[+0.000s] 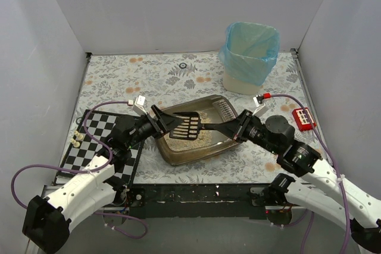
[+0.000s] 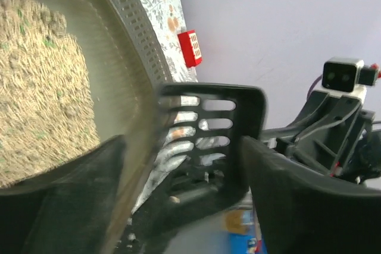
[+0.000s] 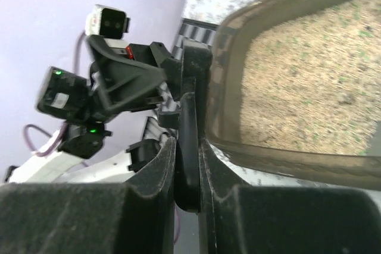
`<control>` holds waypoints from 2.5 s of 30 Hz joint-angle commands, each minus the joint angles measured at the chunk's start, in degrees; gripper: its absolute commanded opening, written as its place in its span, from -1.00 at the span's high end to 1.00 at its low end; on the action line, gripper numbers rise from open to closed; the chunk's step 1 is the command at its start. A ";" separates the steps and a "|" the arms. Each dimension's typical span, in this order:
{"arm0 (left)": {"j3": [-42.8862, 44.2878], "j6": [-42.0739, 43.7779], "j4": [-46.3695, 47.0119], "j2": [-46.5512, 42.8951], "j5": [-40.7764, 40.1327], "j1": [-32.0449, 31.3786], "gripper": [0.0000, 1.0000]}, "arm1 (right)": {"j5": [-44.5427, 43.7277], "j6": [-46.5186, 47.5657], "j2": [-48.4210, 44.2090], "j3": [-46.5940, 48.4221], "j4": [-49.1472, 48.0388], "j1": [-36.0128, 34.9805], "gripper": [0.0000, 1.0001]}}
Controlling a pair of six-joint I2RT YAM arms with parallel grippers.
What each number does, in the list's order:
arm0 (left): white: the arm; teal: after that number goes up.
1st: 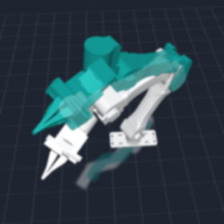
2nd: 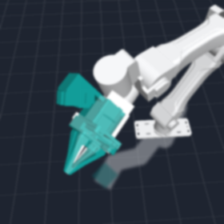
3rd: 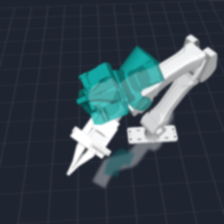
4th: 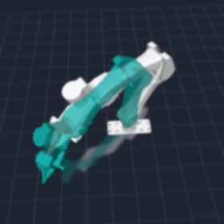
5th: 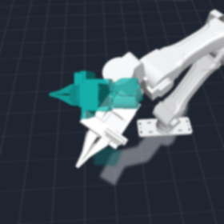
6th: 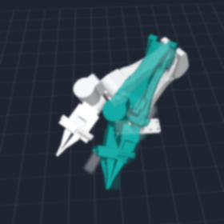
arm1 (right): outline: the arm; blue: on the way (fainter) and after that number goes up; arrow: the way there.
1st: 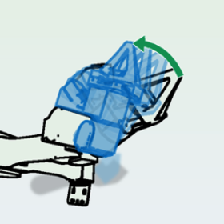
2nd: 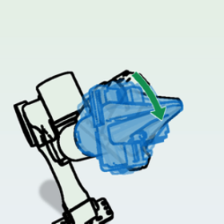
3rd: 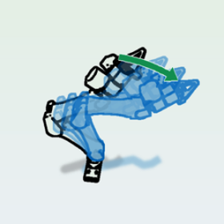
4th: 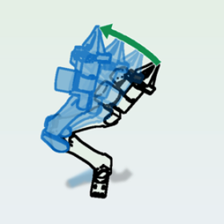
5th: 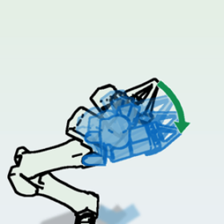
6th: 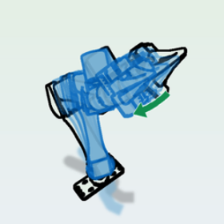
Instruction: Clean the litter box
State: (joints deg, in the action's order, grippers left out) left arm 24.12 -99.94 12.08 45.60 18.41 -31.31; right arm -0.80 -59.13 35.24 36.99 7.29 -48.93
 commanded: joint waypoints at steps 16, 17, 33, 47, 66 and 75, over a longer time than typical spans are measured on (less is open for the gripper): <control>20.53 7.22 -45.90 -2.19 -26.57 -0.15 -0.96 | -33.45 44.27 41.65 50.72 49.32 -5.99 0.97; 20.44 7.22 -46.96 -1.84 -27.37 -0.15 -0.96 | -35.31 46.98 42.88 51.33 48.70 -6.96 0.97; 15.79 4.40 -43.81 5.46 -25.36 -0.15 -0.96 | -58.97 51.67 64.94 58.10 51.06 -21.12 0.97; 13.15 2.56 -41.86 5.89 -25.35 -0.15 -0.87 | -57.66 64.67 66.71 47.92 29.10 -21.21 0.97; 11.74 2.38 -42.49 6.95 -26.59 -0.15 -0.82 | -45.61 71.89 68.20 41.66 21.18 -27.09 0.97; 11.30 2.30 -42.66 6.69 -26.85 -0.15 -0.81 | -28.75 65.73 61.88 44.66 23.39 -28.15 0.97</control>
State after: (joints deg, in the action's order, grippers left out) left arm 35.73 -97.01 -33.63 51.90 -7.53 -31.33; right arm -49.10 9.08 102.10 78.35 35.66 -72.38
